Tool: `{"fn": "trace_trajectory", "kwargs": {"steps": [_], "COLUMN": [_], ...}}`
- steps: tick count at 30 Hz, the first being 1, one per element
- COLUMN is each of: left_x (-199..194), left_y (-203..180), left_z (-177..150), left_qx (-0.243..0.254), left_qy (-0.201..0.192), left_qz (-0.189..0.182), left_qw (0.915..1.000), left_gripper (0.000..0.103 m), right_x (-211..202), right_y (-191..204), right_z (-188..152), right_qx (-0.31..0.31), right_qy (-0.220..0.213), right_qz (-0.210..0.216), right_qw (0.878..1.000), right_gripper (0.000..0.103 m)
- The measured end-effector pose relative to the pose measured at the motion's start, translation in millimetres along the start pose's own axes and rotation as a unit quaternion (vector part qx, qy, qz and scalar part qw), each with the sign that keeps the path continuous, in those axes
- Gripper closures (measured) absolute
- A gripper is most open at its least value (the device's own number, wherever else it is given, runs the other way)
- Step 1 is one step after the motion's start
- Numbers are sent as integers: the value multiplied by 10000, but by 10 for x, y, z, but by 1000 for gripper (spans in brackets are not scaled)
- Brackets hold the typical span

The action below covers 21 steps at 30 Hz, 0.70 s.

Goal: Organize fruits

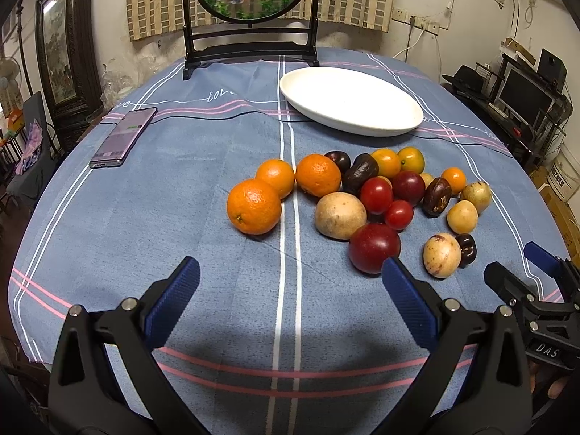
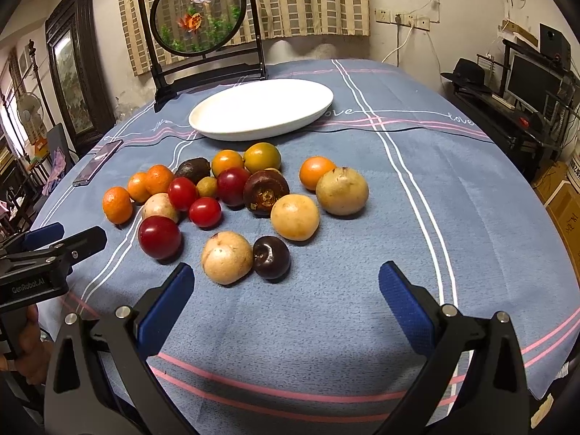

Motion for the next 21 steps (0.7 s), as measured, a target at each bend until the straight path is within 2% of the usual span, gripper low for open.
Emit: {"fn": "trace_trajectory", "kwargs": {"steps": [21], "left_x": [20], "left_y": [-23], "left_z": [-18], "left_qx": [18], "left_qy": [33], "left_qz": [5], "left_qw": [10000], "left_gripper": [2], "right_x": [-21], "right_y": [3], "right_z": [-5], "right_qx": [0], "right_qy": [-17], "right_qz": [5], "right_qw": [10000], "right_gripper": [1]}}
Point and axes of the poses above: each gripper's, at about its wrist camera, not at the fingertips, and x roughly the way its jaws point, y to its left, z to its top, the point moved 8 cm from there along x, roughly the way its jaws point, and after that the axes turned 10 degrees about -x, right-handed, at the moved point
